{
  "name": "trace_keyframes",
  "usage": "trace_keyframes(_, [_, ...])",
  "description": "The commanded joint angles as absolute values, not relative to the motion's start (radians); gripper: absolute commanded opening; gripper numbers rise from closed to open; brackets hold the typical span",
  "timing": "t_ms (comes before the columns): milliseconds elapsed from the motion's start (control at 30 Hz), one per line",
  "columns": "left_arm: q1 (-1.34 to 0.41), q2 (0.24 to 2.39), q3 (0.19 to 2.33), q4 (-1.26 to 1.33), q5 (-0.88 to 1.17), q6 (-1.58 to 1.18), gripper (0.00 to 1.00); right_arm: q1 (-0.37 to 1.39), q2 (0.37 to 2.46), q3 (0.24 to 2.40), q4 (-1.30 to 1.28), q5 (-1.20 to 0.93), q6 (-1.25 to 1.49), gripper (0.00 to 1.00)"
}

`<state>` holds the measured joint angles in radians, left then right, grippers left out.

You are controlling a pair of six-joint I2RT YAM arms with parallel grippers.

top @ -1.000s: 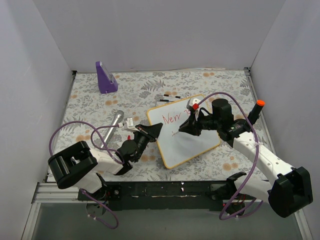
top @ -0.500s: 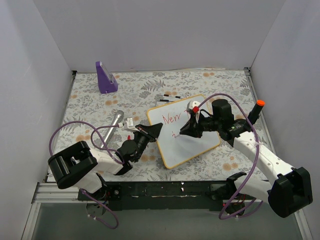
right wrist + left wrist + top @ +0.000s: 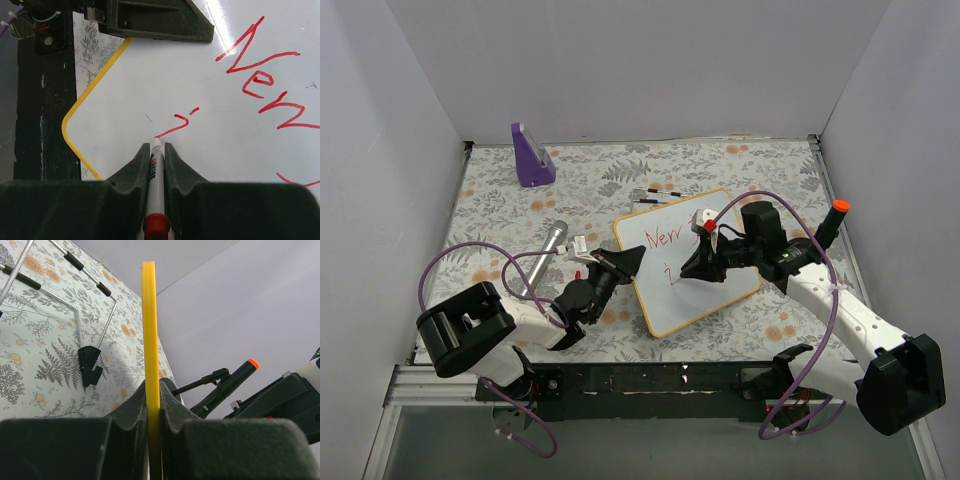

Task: Write a sentence on the whiteboard
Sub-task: Write on the whiteboard with the whiteboard marker without the cap.

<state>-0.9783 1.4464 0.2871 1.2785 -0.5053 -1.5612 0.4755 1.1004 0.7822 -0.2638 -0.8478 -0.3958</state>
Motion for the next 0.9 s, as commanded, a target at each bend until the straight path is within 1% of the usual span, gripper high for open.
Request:
trace_keyframes(0, [-0.983,1.433,0.304,1.447,-0.491,-1.549,0.0,0.485,1.091,0.808,-0.259,-0.754,-0.385,0.01])
trace_keyframes(267, [-0.983,1.433,0.302,1.45,-0.488,-1.551,0.0,0.45,1.071,0.833,-0.23,-0.663,-0.357,0.01])
trace_keyframes(400, [-0.983,1.433,0.302,1.45,-0.488,-1.551,0.0,0.419,1.069,0.848,-0.222,-0.732,-0.341,0.01])
trace_keyframes(867, [-0.983,1.445,0.302,1.46,-0.485,-1.554,0.0,0.405,1.123,0.868,-0.164,-0.787,-0.282,0.01])
